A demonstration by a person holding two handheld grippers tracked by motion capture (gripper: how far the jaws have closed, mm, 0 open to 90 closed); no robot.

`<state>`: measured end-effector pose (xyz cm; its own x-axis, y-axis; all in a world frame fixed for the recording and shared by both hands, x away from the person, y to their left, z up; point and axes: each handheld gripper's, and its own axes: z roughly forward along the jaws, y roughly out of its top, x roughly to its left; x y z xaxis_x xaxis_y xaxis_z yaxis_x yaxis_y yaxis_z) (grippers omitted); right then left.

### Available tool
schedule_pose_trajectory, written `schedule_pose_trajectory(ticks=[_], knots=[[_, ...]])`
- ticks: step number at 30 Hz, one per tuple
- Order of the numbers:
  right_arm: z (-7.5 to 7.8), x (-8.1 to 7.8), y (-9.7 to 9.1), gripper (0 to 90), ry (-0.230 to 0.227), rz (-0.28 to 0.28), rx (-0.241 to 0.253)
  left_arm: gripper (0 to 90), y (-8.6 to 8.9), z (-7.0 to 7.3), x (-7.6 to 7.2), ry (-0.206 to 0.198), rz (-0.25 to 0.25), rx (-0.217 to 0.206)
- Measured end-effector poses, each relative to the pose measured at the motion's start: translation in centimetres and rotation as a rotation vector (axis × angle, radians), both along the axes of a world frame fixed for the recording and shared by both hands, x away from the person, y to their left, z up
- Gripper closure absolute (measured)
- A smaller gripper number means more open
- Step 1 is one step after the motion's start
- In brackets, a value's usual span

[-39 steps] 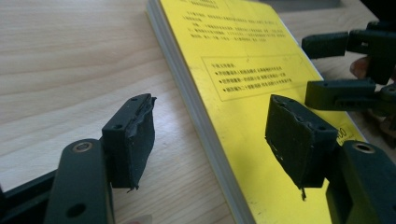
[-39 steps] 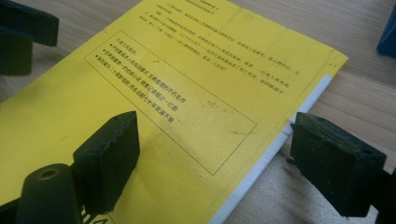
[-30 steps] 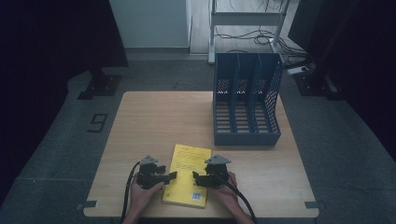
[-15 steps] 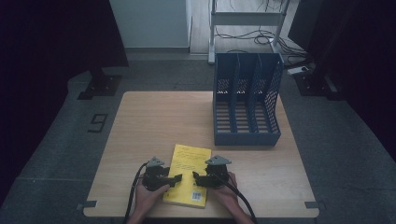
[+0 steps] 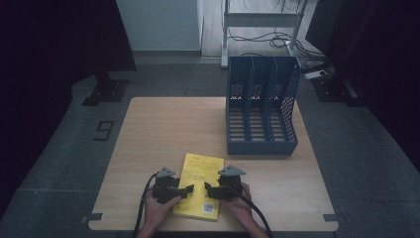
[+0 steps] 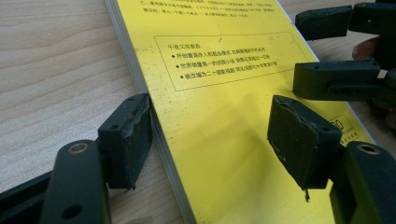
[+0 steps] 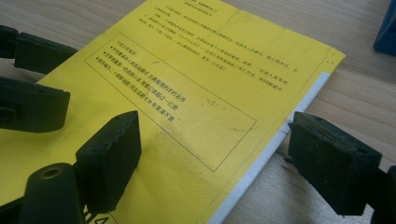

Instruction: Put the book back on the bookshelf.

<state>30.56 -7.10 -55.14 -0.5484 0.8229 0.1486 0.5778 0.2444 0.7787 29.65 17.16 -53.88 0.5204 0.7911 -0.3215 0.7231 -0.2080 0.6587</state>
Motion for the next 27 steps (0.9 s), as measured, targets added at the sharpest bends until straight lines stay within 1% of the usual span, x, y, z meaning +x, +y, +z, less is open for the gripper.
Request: schedule_pose_trajectory(ticks=[2, 4, 5, 8, 12, 17, 18, 27], knots=[[-0.02, -0.03, 0.02, 17.0, -0.002, -0.003, 0.000, 31.1, -0.15, 0.06, -0.12, -0.002, 0.014, 0.001], [-0.03, -0.04, 0.03, 17.0, -0.003, -0.004, 0.001, 31.4, -0.16, 0.09, -0.14, -0.003, 0.016, 0.002], [-0.04, -0.04, 0.03, 17.0, -0.004, -0.004, 0.001, 31.7, -0.15, 0.13, -0.15, -0.002, 0.023, -0.005], [-0.08, -0.08, 0.06, 17.0, -0.007, -0.009, 0.004, 33.4, -0.11, 0.23, -0.15, 0.002, 0.032, -0.008], [-0.10, -0.14, 0.16, 17.0, -0.008, -0.019, 0.005, 33.9, -0.24, 0.29, -0.23, 0.000, 0.041, -0.002], [-0.10, -0.14, 0.17, 17.0, -0.009, -0.019, 0.004, 35.9, -0.24, 0.44, -0.30, 0.001, 0.054, -0.004], [-0.09, -0.14, 0.17, 17.0, -0.009, -0.019, 0.004, 36.3, -0.32, 0.49, -0.31, 0.003, 0.060, 0.002], [-0.10, -0.15, 0.18, 17.0, -0.009, -0.020, 0.004, 37.3, -0.23, 0.62, -0.24, 0.011, 0.064, -0.006]])
